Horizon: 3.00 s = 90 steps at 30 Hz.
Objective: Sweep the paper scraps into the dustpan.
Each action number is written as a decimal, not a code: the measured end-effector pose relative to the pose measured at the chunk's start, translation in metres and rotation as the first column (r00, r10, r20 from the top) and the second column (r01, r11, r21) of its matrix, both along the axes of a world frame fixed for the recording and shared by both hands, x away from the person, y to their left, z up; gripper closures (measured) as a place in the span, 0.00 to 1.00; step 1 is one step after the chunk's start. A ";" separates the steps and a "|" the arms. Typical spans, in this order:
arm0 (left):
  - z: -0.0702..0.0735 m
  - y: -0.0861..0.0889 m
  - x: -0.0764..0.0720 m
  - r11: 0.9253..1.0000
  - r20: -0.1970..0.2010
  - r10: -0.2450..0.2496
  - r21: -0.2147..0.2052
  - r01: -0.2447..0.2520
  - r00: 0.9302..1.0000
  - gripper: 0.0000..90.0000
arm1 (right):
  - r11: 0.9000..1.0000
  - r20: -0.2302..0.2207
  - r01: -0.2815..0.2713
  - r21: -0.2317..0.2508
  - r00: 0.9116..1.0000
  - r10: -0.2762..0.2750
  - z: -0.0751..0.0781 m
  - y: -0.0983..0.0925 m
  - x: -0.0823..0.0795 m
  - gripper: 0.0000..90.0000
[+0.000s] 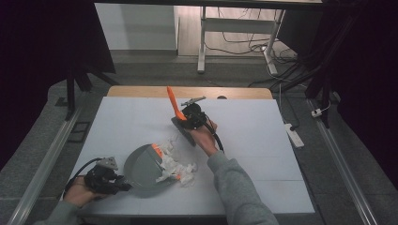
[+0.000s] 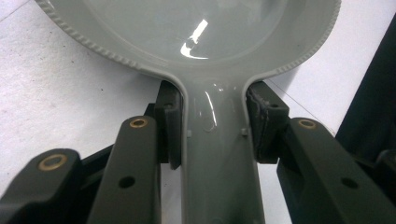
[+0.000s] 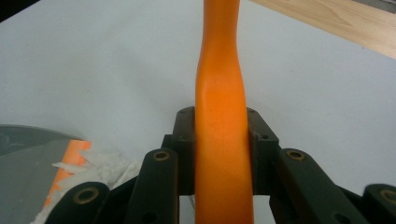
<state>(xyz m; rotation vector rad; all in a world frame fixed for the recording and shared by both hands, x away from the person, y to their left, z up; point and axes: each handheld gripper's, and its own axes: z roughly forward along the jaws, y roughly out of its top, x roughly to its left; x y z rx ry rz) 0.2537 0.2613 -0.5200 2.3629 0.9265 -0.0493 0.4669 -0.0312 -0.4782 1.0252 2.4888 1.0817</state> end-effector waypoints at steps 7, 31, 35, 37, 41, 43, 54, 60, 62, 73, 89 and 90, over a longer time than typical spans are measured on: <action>0.000 -0.001 0.000 1.000 0.001 0.002 0.003 -0.002 1.000 0.69 | 0.999 -0.050 -0.048 -0.008 0.998 0.048 -0.003 0.012 -0.005 0.78; 0.000 -0.002 0.000 1.000 0.002 0.006 0.006 -0.006 1.000 0.69 | 0.950 -0.081 -0.295 0.104 0.949 0.304 0.013 0.047 -0.069 0.78; 0.000 -0.002 0.000 1.000 0.003 0.007 0.007 -0.007 1.000 0.69 | 0.967 -0.033 -0.227 0.115 0.972 0.232 0.024 0.031 -0.058 0.78; 0.000 -0.002 0.001 1.000 0.002 0.007 0.005 -0.007 1.000 0.69 | 0.977 -0.011 -0.186 0.106 0.982 0.188 0.028 0.023 -0.052 0.78; 0.000 -0.002 0.001 1.000 -0.001 0.007 0.002 -0.007 1.000 0.69 | 0.988 -0.008 -0.118 0.096 0.993 0.119 0.027 0.013 -0.036 0.78; 0.000 -0.002 0.001 1.000 0.001 0.008 0.002 -0.008 1.000 0.69 | 0.993 -0.005 -0.094 0.072 0.995 0.095 0.024 0.011 -0.029 0.78; 0.000 0.000 0.001 1.000 -0.001 0.009 -0.002 -0.009 1.000 0.69 | 0.999 -0.044 -0.006 -0.052 0.999 0.004 0.006 0.012 0.000 0.78; 0.000 0.000 0.002 1.000 -0.001 0.007 -0.005 -0.007 1.000 0.69 | 0.995 -0.093 0.006 -0.096 0.996 -0.015 -0.002 0.014 0.008 0.78; 0.000 -0.001 0.001 1.000 -0.001 0.008 -0.002 -0.008 1.000 0.69 | 0.995 -0.105 0.000 -0.099 0.994 -0.011 -0.002 0.017 0.008 0.78; 0.000 -0.001 0.002 1.000 -0.001 0.010 0.001 -0.010 1.000 0.69 | 0.990 -0.195 -0.116 -0.087 0.976 0.097 -0.004 0.035 -0.010 0.78; 0.000 -0.003 0.002 1.000 -0.001 0.013 0.006 -0.013 1.000 0.69 | 0.965 -0.193 -0.260 -0.018 0.948 0.252 -0.005 0.053 -0.063 0.78; 0.000 -0.003 0.002 1.000 -0.003 0.016 0.004 -0.016 1.000 0.69 | 0.963 -0.196 -0.269 -0.002 0.945 0.263 -0.004 0.053 -0.065 0.78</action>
